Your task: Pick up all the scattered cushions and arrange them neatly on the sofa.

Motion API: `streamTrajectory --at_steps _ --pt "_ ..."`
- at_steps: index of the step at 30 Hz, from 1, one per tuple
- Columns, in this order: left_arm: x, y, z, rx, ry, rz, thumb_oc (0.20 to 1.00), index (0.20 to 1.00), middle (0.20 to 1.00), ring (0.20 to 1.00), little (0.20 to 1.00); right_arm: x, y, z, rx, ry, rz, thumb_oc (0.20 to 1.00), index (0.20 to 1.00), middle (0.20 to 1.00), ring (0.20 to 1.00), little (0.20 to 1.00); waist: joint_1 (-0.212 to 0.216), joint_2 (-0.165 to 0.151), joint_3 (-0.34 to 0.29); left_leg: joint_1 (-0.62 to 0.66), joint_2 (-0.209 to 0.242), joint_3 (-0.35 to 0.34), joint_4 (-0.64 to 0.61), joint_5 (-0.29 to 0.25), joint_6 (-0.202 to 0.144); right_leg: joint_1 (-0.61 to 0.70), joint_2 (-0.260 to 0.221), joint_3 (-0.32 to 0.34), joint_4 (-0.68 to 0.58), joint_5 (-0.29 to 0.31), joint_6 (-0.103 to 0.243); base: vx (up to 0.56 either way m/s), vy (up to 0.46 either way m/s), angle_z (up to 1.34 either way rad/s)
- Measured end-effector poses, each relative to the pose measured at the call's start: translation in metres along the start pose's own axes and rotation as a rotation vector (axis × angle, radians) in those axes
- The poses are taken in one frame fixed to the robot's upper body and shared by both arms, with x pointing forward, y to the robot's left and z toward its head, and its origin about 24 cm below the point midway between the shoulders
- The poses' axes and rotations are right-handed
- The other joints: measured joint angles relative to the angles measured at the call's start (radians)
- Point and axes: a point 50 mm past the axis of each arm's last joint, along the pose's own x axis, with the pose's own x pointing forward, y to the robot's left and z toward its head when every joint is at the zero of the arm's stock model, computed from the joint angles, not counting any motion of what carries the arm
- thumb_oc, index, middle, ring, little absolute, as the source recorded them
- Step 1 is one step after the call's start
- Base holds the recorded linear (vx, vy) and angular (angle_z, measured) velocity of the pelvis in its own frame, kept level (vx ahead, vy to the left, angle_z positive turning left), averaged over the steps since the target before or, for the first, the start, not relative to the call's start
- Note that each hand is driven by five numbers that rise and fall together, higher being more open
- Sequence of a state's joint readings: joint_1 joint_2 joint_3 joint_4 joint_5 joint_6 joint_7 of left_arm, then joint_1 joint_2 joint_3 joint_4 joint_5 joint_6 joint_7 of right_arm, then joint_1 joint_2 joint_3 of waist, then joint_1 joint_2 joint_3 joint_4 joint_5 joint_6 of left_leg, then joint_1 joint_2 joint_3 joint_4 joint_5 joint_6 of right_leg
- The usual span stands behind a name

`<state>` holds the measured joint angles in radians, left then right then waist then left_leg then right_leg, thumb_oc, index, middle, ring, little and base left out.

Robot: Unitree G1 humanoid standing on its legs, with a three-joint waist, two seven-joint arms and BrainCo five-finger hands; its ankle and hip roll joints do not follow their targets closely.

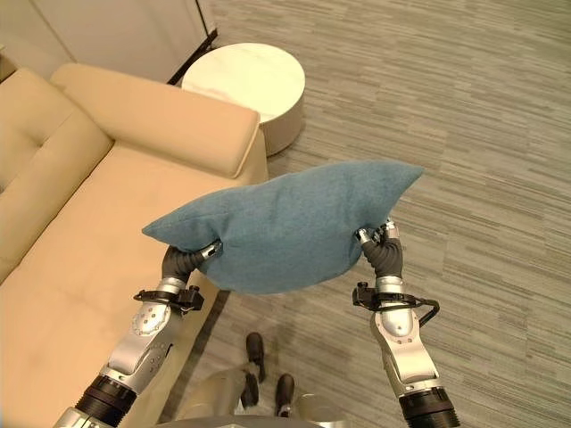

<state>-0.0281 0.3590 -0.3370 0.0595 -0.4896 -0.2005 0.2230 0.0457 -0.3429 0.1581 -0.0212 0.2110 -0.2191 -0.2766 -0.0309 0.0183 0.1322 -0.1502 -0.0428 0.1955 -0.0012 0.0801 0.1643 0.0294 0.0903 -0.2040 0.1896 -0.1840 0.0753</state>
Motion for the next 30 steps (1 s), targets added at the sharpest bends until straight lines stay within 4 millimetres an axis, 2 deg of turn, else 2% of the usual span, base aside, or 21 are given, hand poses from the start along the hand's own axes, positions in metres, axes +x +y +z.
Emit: streamTrajectory --at_steps 1,2,3,5,7,8,9,10,11,12,13,14,16,17,18,21,24,25,27,28,30 --pt "0.0 -0.002 0.0 -0.005 -0.003 -0.007 0.2 0.2 0.2 0.2 0.2 -0.001 -0.001 0.004 0.005 -0.016 -0.003 0.2 0.2 0.2 0.2 0.2 -0.009 -0.002 -0.005 0.024 -0.034 -0.061 0.002 -0.033 0.037 -0.103 -0.101 0.002 0.219 -0.081 0.018 0.19 0.185 0.45" --pt "0.002 -0.001 0.003 0.001 -0.012 -0.011 0.2 0.2 0.2 0.2 0.2 0.001 -0.003 0.009 0.004 -0.037 -0.003 0.2 0.2 0.2 0.2 0.2 -0.018 0.002 -0.004 0.03 -0.059 -0.117 0.007 -0.058 0.026 -0.202 -0.146 0.031 0.452 -0.066 0.042 0.24 0.168 0.79" --pt "0.003 -0.003 0.004 0.003 -0.014 -0.019 0.2 0.2 0.2 0.2 0.2 -0.002 -0.005 0.008 -0.005 -0.035 -0.007 0.2 0.2 0.2 0.2 0.2 -0.037 0.005 -0.003 0.045 -0.079 -0.148 0.001 -0.056 0.022 -0.28 -0.182 0.036 0.598 -0.066 0.055 0.15 0.031 0.8" --pt "0.004 -0.007 0.004 -0.015 -0.02 -0.022 0.2 0.2 0.2 0.2 0.2 -0.003 -0.004 0.008 -0.007 -0.034 -0.006 0.2 0.2 0.2 0.2 0.2 -0.022 0.017 0.004 0.065 -0.082 -0.182 0.011 -0.093 0.023 -0.392 -0.169 0.09 0.652 -0.095 0.037 0.21 -0.016 0.71" --pt "0.004 -0.006 0.005 -0.02 -0.025 -0.011 0.2 0.2 0.2 0.2 0.2 -0.004 -0.003 0.005 -0.013 -0.017 0.003 0.2 0.2 0.2 0.2 0.2 -0.029 0.039 0.018 0.112 -0.073 -0.237 0.01 -0.11 -0.007 -0.476 -0.155 0.142 0.495 -0.098 0.013 0.28 -0.141 0.86" --pt "0.005 -0.004 0.006 -0.02 -0.029 -0.004 0.2 0.2 0.2 0.2 0.2 -0.004 -0.004 0.004 -0.022 -0.016 0.009 0.2 0.2 0.2 0.2 0.2 -0.019 0.043 0.018 0.129 -0.064 -0.28 0.013 -0.138 -0.044 -0.491 -0.131 0.177 0.375 -0.075 -0.005 0.28 -0.226 0.86" --pt "0.007 -0.004 0.007 -0.032 -0.038 0.008 0.2 0.2 0.2 0.2 0.2 -0.004 -0.003 0.003 -0.031 -0.013 0.013 0.2 0.2 0.2 0.2 0.2 -0.032 0.05 0.024 0.131 -0.038 -0.335 0.023 -0.161 -0.072 -0.489 -0.072 0.288 0.184 -0.022 0.002 0.21 -0.2 1.21" --pt "0.009 -0.004 0.009 -0.026 -0.045 0.003 0.2 0.2 0.2 0.2 0.2 -0.005 -0.003 0.002 -0.029 -0.007 0.011 0.2 0.2 0.2 0.2 0.2 -0.037 0.03 0.03 0.141 -0.036 -0.375 0.023 -0.166 -0.092 -0.46 -0.057 0.354 0.001 0.043 0.017 0.13 -0.158 1.61" --pt "0.008 -0.003 0.008 -0.012 -0.036 -0.005 0.2 0.2 0.2 0.2 0.2 -0.007 -0.003 -0.001 -0.03 0.009 0.008 0.2 0.2 0.2 0.2 0.2 -0.035 -0.03 0.026 0.163 -0.065 -0.373 0.044 -0.181 -0.119 -0.42 -0.091 0.348 -0.078 0.146 0.011 0.19 -0.172 1.62" --pt "0.006 -0.004 0.005 -0.005 -0.022 -0.013 0.2 0.2 0.2 0.2 0.2 -0.009 -0.005 -0.003 -0.035 0.017 0.006 0.2 0.2 0.2 0.2 0.2 -0.04 -0.053 0.02 0.174 -0.087 -0.357 0.078 -0.207 -0.15 -0.395 -0.114 0.329 -0.08 0.301 -0.005 0.17 -0.161 1.23" --pt "0.002 -0.006 0.0 -0.02 -0.005 -0.012 0.2 0.2 0.2 0.2 0.2 -0.006 -0.007 -0.003 -0.042 0.013 0.005 0.2 0.2 0.2 0.2 0.2 -0.026 -0.047 0.011 0.171 -0.064 -0.305 0.108 -0.223 -0.165 -0.389 -0.107 0.298 -0.047 0.311 -0.072 0.19 -0.205 0.93" --pt "-0.002 -0.007 -0.004 -0.037 0.009 -0.006 0.2 0.2 0.2 0.2 0.2 -0.003 -0.008 -0.005 -0.047 0.02 0.001 0.2 0.2 0.2 0.2 0.2 -0.021 -0.032 0.002 0.177 -0.036 -0.288 0.128 -0.232 -0.177 -0.361 -0.089 0.267 -0.057 0.288 -0.085 0.08 -0.141 0.71" --pt "-0.001 -0.008 -0.004 -0.037 0.008 -0.018 0.2 0.2 0.2 0.2 0.2 -0.002 -0.011 -0.005 -0.053 0.02 -0.013 0.2 0.2 0.2 0.2 0.2 -0.006 -0.04 0.0 0.127 -0.012 -0.267 0.241 -0.236 -0.19 -0.315 -0.074 0.226 -0.097 0.284 -0.098 0.05 -0.127 0.69" --pt "-0.001 -0.009 -0.004 -0.037 0.006 -0.022 0.2 0.2 0.2 0.2 0.2 0.0 -0.012 -0.003 -0.055 0.011 -0.015 0.2 0.2 0.2 0.2 0.2 -0.009 -0.047 0.002 0.056 -0.011 -0.257 0.37 -0.242 -0.198 -0.294 -0.078 0.212 -0.117 0.286 -0.13 0.05 -0.084 0.48" --pt "-0.002 -0.009 -0.004 -0.039 0.007 -0.022 0.2 0.2 0.2 0.2 0.2 0.002 -0.012 -0.001 -0.057 0.0 -0.011 0.2 0.2 0.2 0.2 0.2 0.0 -0.05 0.003 0.005 -0.003 -0.253 0.455 -0.251 -0.203 -0.276 -0.077 0.203 -0.14 0.285 -0.138 0.04 -0.067 0.56" --pt "-0.001 -0.011 -0.004 -0.044 0.006 -0.029 0.2 0.2 0.2 0.2 0.2 0.002 -0.014 0.0 -0.062 -0.004 -0.015 0.2 0.2 0.2 0.2 0.2 -0.034 -0.062 0.01 -0.071 0.072 -0.115 0.371 -0.247 -0.206 -0.201 -0.089 0.089 -0.215 0.281 -0.143 0.01 -0.023 0.87" --pt "0.003 -0.017 -0.001 -0.041 -0.005 -0.06 0.2 0.2 0.2 0.2 0.2 0.004 -0.019 0.003 -0.06 -0.018 -0.049 0.2 0.2 0.2 0.2 0.2 -0.069 -0.061 0.011 -0.136 0.125 0.151 0.21 -0.209 -0.201 -0.172 -0.093 -0.037 -0.252 0.261 -0.144 0.07 0.045 1.06" --pt "0.003 -0.017 -0.001 -0.04 -0.006 -0.059 0.2 0.2 0.2 0.2 0.2 0.004 -0.018 0.003 -0.059 -0.02 -0.048 0.2 0.2 0.2 0.2 0.2 -0.066 -0.062 0.011 -0.136 0.132 0.182 0.203 -0.2 -0.202 -0.168 -0.086 -0.05 -0.25 0.253 -0.142 0.11 0.116 0.69" --pt "0.0 -0.009 -0.002 -0.023 0.004 -0.042 0.2 0.2 0.2 0.2 0.2 0.004 -0.015 0.004 -0.057 -0.021 -0.032 0.2 0.2 0.2 0.2 0.2 -0.053 -0.055 0.008 -0.059 0.099 0.085 0.118 -0.162 -0.181 -0.141 -0.071 -0.055 -0.25 0.237 -0.123 0.15 0.182 0.08" --pt "-0.002 -0.007 -0.004 -0.024 0.01 -0.035 0.2 0.2 0.2 0.2 0.2 0.004 -0.014 0.003 -0.057 -0.019 -0.027 0.2 0.2 0.2 0.2 0.2 -0.057 -0.046 0.004 -0.02 0.08 0.063 0.076 -0.152 -0.184 -0.136 -0.07 -0.062 -0.245 0.233 -0.117 0.13 0.177 0.03" --pt "-0.005 -0.008 -0.007 -0.036 0.02 -0.033 0.2 0.2 0.2 0.2 0.2 0.004 -0.014 0.004 -0.061 -0.02 -0.014 0.2 0.2 0.2 0.2 0.2 -0.059 -0.024 0.001 0.056 0.062 0.039 -0.012 -0.109 -0.156 -0.138 -0.066 -0.066 -0.204 0.212 -0.102 0.07 0.157 0.07"
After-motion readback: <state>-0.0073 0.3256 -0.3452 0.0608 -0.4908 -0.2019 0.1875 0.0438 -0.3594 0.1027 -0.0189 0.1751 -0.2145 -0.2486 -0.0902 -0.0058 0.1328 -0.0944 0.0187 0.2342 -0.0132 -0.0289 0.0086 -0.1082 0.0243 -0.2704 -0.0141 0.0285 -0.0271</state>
